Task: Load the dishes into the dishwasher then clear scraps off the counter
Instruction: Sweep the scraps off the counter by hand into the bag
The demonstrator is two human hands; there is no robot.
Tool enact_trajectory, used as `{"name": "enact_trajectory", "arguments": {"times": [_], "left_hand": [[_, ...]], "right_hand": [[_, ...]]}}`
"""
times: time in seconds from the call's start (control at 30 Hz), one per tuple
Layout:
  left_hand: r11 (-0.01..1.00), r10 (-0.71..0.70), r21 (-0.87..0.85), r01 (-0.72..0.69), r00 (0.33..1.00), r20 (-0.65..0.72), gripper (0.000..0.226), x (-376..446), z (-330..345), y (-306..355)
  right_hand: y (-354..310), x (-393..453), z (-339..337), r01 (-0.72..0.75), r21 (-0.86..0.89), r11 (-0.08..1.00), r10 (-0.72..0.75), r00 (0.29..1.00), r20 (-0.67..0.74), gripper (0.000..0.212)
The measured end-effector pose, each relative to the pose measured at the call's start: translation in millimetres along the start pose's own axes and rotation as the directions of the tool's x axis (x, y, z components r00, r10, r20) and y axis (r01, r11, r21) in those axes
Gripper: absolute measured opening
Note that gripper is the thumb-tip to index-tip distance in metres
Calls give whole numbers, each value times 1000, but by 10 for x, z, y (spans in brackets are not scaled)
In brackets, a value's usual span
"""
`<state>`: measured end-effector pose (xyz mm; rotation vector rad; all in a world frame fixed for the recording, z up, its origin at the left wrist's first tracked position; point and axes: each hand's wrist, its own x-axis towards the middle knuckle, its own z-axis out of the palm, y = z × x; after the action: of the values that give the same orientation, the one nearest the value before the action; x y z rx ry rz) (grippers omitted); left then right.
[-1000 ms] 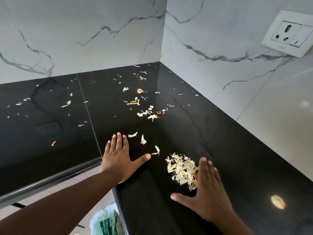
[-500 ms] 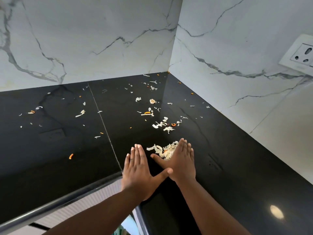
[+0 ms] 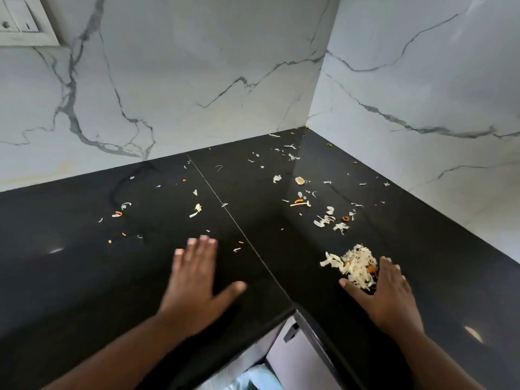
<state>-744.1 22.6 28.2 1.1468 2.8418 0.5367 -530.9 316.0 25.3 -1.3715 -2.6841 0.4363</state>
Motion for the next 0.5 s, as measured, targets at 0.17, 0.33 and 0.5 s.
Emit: {"name": "enact_trajectory", "arguments": {"times": [0.17,0.33,0.5], "left_hand": [[960,-263,111,257,964,41,131,76,-398,-1408],[916,-397,94,389,915,79,138,438,-650,-2390],[948,-291,182,260,941,173,145,846,-717,-2523]], "right_hand": [[13,19,35,-37,-8,999,37,999,2,123],[81,46,29,-66,-29,997,67,998,17,128],[-31,67,65,-69,-42,997,69,997,14,135]]}}
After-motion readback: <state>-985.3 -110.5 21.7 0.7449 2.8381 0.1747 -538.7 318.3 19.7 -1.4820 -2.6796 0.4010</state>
